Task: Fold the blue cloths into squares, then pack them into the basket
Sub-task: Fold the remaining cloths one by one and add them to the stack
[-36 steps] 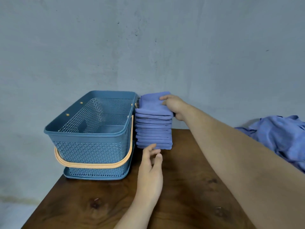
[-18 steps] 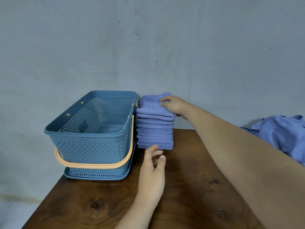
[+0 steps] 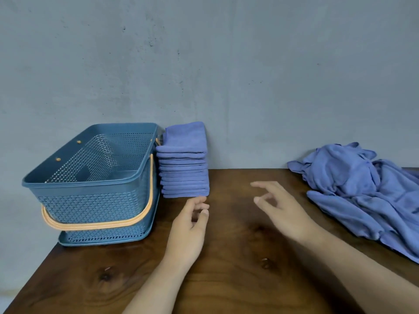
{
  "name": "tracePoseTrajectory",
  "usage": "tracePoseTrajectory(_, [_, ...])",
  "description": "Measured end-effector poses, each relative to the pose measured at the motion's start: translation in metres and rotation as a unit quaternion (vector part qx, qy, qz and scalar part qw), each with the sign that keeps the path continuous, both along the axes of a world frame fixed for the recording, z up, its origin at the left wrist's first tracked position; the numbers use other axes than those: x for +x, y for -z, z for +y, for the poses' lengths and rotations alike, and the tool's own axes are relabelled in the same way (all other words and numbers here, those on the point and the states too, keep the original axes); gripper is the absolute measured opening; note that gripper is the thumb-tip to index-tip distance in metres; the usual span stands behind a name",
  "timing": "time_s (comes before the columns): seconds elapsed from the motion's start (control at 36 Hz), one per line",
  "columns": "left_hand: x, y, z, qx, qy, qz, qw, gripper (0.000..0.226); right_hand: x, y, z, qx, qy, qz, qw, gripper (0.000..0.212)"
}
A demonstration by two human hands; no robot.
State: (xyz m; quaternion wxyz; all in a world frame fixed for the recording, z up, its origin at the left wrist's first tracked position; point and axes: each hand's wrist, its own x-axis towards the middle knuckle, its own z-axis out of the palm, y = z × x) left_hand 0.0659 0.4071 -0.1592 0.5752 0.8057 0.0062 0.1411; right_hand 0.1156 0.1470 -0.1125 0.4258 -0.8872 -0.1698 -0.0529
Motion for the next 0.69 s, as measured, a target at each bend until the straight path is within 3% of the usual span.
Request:
tracePoseTrajectory(0.25, [-0.016, 0.006, -0.014, 0.22, 0.109, -0.011, 0.969, 0.034, -0.06, 0.031, -0.115, -0.036, 0.04, -0.031, 0.998, 0.028])
tracePoseTrajectory(0.39, [-0.016, 0.011, -0.017, 0.366, 0.124, -0.038, 0.921, 0.027, -0.063, 0.044, -0.144, -0.178, 0.083, -0.144, 0.97, 0.025])
tracePoseTrajectory(0.53, [-0.013, 0.014, -0.057, 0.424, 0.123, -0.046, 0.896, 0.037, -0.047, 0.034, -0.161, -0.201, 0.225, -0.206, 0.931, 0.031])
tracePoseTrajectory(0.69, [0.003, 0.011, -0.147, 0.428, 0.136, -0.049, 0.892, 0.026, -0.041, 0.037, -0.199, -0.301, 0.344, -0.115, 0.882, 0.058])
